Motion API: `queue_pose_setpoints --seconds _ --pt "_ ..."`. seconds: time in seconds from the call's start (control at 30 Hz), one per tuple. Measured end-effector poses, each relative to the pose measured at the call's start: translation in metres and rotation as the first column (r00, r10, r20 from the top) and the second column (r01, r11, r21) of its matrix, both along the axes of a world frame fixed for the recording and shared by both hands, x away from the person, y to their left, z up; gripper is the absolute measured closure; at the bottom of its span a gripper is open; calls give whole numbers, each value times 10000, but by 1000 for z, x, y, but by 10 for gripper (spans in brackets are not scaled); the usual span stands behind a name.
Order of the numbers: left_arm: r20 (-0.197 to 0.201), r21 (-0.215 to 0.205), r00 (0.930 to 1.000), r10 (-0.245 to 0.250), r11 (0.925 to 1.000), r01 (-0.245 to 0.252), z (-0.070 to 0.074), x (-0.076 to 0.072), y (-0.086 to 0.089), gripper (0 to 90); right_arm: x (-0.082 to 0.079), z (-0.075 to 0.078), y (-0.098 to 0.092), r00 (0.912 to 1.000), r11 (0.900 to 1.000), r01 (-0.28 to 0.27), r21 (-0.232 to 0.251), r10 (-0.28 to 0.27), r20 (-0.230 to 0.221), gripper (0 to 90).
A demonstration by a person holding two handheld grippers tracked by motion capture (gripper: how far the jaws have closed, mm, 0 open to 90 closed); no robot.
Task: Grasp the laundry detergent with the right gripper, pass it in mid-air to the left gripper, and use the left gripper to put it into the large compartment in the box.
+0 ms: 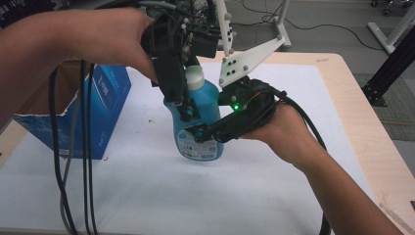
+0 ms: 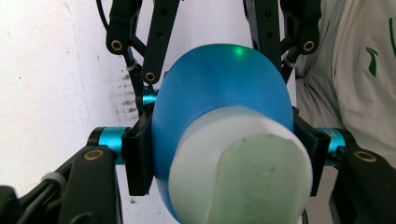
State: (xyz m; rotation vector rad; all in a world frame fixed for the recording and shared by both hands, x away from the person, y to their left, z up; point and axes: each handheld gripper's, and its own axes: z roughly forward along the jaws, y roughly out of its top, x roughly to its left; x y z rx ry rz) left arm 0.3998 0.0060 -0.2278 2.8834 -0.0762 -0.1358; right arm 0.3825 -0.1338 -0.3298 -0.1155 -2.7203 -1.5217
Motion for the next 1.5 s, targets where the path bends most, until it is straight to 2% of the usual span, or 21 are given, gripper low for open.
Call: queue_pose_setpoints --seconds 0.3,0.37,0.43,0.6,0.7,0.8,0.93,1.03,1.1,1.2,1.27,1.33,1.37,1.4,1.47,1.5 --pt "208 89 9997 -91 9999 89 2 -4 0 379 -1 2 -1 9999 10000 19 28 -19 129 436" --pt "304 209 9994 -135 9997 128 3 -5 1 380 -1 4 -2 9997 9998 166 130 -168 152 316" --pt "311 286 9995 -82 9996 73 4 -6 1 380 0 5 -5 9996 9996 269 105 -270 60 254" --pt "350 446 9991 238 9987 -253 11 -3 11 380 0 7 -16 9997 9994 206 -265 -209 -113 211" --pt "386 431 9977 554 9974 -571 18 -2 17 379 1 11 -25 9987 9976 497 -491 -503 -117 210" --pt "431 405 9948 923 9947 -941 27 0 23 379 2 17 -32 9970 9917 752 -1040 -765 -93 210" --pt "575 462 9890 1363 9892 -1390 38 2 32 379 3 30 -40 9951 9773 989 -1875 -988 98 210" --pt "654 493 9839 1664 9843 -1697 44 5 39 379 8 37 -45 9855 9490 1625 -2702 -1695 -27 209" --pt "735 584 9799 1853 9801 -1897 48 7 43 379 12 40 -50 9739 9275 2188 -3031 -2269 86 210" --pt "753 599 9747 2106 9747 -2152 52 11 49 378 16 46 -56 9735 9115 2067 -3557 -2279 -184 209" --pt "787 706 9710 2258 9703 -2314 55 13 53 379 17 49 -59 9848 9098 1465 -3884 -1713 -297 209" --pt "853 744 9675 2379 9668 -2443 57 15 56 379 16 50 -60 9878 8967 1267 -4242 -1530 -285 209" --pt "879 722 9659 2437 9655 -2502 58 16 58 378 15 50 -61 9887 8867 1208 -4463 -1474 -253 158" --pt "911 732 9634 2522 9631 -2590 60 17 60 378 15 49 -61 9888 8812 1176 -4578 -1467 -284 9" --pt "940 764 9603 2625 9599 -2699 62 18 63 378 16 48 -65 9883 8665 1113 -4866 -1479 -372 8" --pt "947 796 9586 2685 9578 -2762 63 18 65 378 16 47 -67 9886 8633 1129 -4919 -1473 -315 8"
